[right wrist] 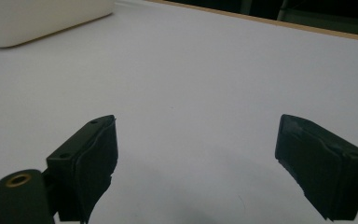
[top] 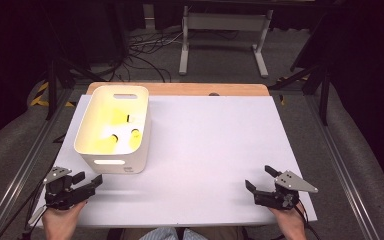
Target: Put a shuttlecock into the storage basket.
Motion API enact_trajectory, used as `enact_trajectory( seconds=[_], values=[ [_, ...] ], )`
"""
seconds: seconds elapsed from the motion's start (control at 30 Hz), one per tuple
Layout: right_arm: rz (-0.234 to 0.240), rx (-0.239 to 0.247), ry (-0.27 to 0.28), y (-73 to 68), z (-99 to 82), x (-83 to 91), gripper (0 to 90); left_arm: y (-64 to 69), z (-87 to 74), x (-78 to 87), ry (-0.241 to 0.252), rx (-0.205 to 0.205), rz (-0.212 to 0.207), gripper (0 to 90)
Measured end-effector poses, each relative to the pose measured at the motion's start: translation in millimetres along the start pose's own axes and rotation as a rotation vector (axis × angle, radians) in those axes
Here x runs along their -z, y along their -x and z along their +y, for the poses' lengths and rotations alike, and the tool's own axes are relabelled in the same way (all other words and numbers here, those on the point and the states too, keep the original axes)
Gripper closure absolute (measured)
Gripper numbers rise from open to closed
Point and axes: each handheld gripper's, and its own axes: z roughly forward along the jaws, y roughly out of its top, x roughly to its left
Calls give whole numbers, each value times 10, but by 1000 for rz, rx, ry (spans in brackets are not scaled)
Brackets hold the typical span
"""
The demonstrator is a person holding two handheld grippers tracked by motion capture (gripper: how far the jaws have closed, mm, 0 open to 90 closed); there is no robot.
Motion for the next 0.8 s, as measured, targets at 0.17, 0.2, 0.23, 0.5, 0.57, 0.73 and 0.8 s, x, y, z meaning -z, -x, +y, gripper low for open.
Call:
enact_trajectory(
  seconds=[0.17,0.2,0.23,0.5,0.57,0.73,0.8],
  values=[
    [0,1,2,0,0,9,134,30,-19,8,22,-15,-13,321],
    [2,-2,4,0,0,12,134,35,-18,10,21,-21,-13,320],
    [4,0,6,3,-1,16,134,36,-18,7,22,-24,-15,317],
    [1,-17,19,9,-4,62,133,14,-27,0,25,-14,-35,308],
    [1,-20,23,11,-5,70,133,27,-31,-3,25,-23,-36,310],
    [0,-25,25,16,-7,79,133,63,-31,-11,24,-61,-27,313],
    [3,-24,24,15,-7,77,133,65,-29,-18,22,-66,-30,312]
  ],
)
